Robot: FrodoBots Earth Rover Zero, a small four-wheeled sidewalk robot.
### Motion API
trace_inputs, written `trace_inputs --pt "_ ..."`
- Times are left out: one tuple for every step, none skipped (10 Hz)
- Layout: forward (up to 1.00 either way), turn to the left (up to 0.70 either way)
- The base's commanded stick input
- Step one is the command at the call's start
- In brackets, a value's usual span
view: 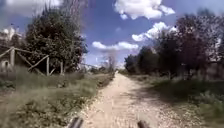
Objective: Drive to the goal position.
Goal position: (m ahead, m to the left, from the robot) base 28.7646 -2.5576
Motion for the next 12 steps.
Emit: trace_inputs --pt "0.85 0.00" --pt "0.85 -0.07" --pt "0.85 -0.23" --pt "0.85 -0.12" --pt "0.85 -0.02" --pt "0.85 0.00" --pt "0.85 0.00" --pt "0.85 0.00" --pt "0.85 0.00" --pt "0.85 0.00" --pt "0.85 0.00" --pt "0.85 0.00"
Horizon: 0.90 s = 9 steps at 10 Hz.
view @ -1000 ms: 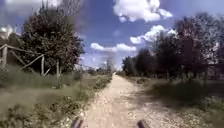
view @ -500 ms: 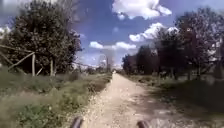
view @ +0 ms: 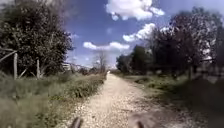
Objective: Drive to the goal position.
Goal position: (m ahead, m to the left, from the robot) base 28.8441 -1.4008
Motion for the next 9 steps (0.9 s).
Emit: trace_inputs --pt "0.85 -0.09" --pt "0.85 -0.21" --pt "0.85 -0.18" --pt "0.85 -0.01" --pt "0.85 0.00" --pt "0.85 0.00" --pt "0.85 0.00" --pt "0.85 0.00" --pt "0.85 0.00"
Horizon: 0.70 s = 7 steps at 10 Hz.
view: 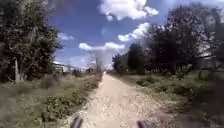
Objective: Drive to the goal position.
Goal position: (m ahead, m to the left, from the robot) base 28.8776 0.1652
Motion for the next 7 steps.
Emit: trace_inputs --pt "0.85 0.00" --pt "0.85 0.00" --pt "0.85 0.00" --pt "0.86 0.00" --pt "0.95 0.00" --pt "1.00 0.00" --pt "1.00 0.00"
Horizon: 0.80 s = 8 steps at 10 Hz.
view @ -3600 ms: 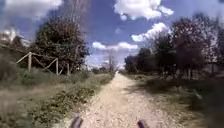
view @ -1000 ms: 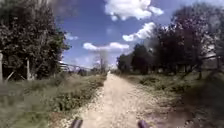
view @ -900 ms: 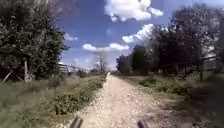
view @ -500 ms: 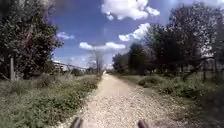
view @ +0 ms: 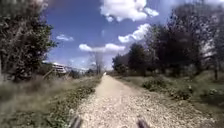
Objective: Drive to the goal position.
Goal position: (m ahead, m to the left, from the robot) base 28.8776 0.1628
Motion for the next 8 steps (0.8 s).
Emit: trace_inputs --pt "1.00 0.00" --pt "1.00 0.00" --pt "1.00 0.00" --pt "1.00 0.00" --pt "1.00 0.00" --pt "1.00 0.00" --pt "1.00 0.00" --pt "1.00 0.00"
